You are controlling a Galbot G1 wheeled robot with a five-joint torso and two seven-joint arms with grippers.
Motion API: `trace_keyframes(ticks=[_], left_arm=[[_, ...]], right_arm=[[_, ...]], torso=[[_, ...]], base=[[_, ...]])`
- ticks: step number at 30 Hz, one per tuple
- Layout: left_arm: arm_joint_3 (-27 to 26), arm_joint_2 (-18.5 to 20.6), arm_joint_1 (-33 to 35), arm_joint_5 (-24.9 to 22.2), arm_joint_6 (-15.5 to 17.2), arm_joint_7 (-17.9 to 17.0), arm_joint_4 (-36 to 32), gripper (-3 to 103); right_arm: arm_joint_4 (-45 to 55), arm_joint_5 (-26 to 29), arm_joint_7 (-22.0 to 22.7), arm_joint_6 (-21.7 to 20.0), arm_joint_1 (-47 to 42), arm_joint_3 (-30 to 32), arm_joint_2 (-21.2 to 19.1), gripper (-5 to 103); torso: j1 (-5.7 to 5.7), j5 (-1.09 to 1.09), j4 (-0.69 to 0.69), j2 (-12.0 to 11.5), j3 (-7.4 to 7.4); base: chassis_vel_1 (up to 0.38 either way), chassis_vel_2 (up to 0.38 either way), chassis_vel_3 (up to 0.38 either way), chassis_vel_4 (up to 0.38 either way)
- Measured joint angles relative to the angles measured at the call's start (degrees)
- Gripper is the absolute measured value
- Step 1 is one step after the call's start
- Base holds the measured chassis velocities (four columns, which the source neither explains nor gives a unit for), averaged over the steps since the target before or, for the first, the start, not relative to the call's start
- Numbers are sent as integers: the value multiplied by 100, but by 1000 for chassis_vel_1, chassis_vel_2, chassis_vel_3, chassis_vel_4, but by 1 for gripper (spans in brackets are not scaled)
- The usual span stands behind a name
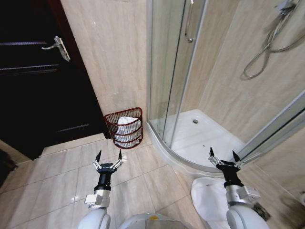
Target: Discard the used towel into the hamper.
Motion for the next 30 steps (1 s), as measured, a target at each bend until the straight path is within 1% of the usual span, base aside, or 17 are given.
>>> trace_keyframes(ticks=[3, 4, 6, 7, 11, 18, 25, 30], left_arm=[[7, -1, 6, 28, 0, 0, 0, 100], [11, -4, 5, 37, -1, 0, 0, 100], [31, -29, -8, 46, 7, -9, 0, 100], [46, -54, -21, 60, 16, -20, 0, 100], [106, -90, -26, 127, 48, -39, -4, 100], [226, -93, -34, 249, 95, -64, 37, 100], [277, -88, -51, 323, 104, -68, 111, 100], [217, -89, -87, 306, 70, -62, 175, 100]], right_arm=[[0, 52, -14, 24, -38, 54, -7, 100], [6, 105, -37, 46, -61, 67, -9, 100], [23, 223, -59, 99, -102, 74, -16, 100], [22, 275, -64, 134, -107, 84, -18, 100], [-58, 299, -52, 185, -56, 188, -19, 100], [-203, 369, 101, 202, -62, 381, -19, 100], [-358, 456, 126, 229, -113, 467, -22, 100], [-419, 536, 80, 192, -119, 477, -20, 100]], torso=[[0, 1, 0, 0, 0], [0, 2, 0, 0, 0], [0, -2, -1, 0, 0], [0, 1, 0, 0, 0], [0, -1, 0, 0, 0], [0, -1, 0, 0, 0], [0, 0, 0, 0, 0], [0, -1, 0, 0, 0]], base=[[-135, -133, 116, 135], [-128, -135, 105, 94], [-118, -89, 106, 78], [-36, -62, 84, 62], [-19, -41, 36, 21], [-18, -27, -59, -41], [-81, -67, -55, -67], [-108, -87, -79, -86]])
